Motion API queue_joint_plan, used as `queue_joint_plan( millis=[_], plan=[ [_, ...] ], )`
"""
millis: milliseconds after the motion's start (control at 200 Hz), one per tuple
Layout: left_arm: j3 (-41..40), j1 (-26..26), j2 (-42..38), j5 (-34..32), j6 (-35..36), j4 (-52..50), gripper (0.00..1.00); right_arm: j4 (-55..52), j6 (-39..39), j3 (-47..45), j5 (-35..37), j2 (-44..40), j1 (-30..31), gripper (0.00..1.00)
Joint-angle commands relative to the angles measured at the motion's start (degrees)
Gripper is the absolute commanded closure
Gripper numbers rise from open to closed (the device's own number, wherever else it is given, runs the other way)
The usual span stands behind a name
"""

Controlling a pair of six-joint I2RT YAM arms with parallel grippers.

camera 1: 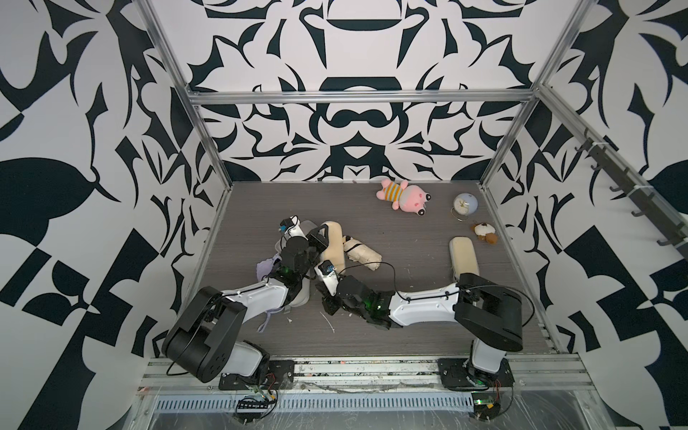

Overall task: Put umbrellas into zippered umbrella sleeves
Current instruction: Zip the zipper on the umbrella sleeve.

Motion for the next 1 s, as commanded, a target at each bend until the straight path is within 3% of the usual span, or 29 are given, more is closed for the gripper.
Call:
queue_joint_plan(
  millis=[0, 150, 315, 390, 495, 580, 755, 995],
  plan=[
    [-1.0, -1.5, -0.3, -0.4, -3.3, 7.8, 1.00, 13.8, 4.4, 1.1, -4.0, -4.2, -0.1, 1.00],
    [-2.7, 1.8, -5.3, 0.8, -4.3, 4.5, 1.00, 6.3, 2.9, -8.1, 5.2, -12.1, -2.2, 1.00],
    [-3.4, 4.1, -6.5, 2.9, -6.2, 5.4, 1.00, 4.2, 2.1, -15.8, 3.3, -19.9, -5.3, 0.99],
    [-3.4, 5.7, -6.3, 5.0, -7.7, 7.2, 1.00, 1.1, 3.9, -17.3, -2.1, -23.7, -7.6, 0.71],
    [-1.7, 6.8, -6.5, 8.3, -8.2, 5.5, 1.00, -9.8, 10.1, -16.1, -8.6, -29.2, -13.8, 0.50],
    [0.2, 7.1, -5.5, 12.1, -9.1, 4.6, 1.00, -16.3, 18.0, -13.5, -18.8, -31.5, -20.6, 0.34],
    [2.7, 7.2, -1.1, 17.9, -14.8, 9.1, 1.00, -15.4, 31.5, -9.6, -31.8, -29.3, -27.1, 0.28],
    [5.6, 4.6, 2.4, 19.8, -20.0, 13.6, 1.00, -6.5, 40.1, -8.7, -36.2, -23.8, -27.2, 0.24]
  ],
)
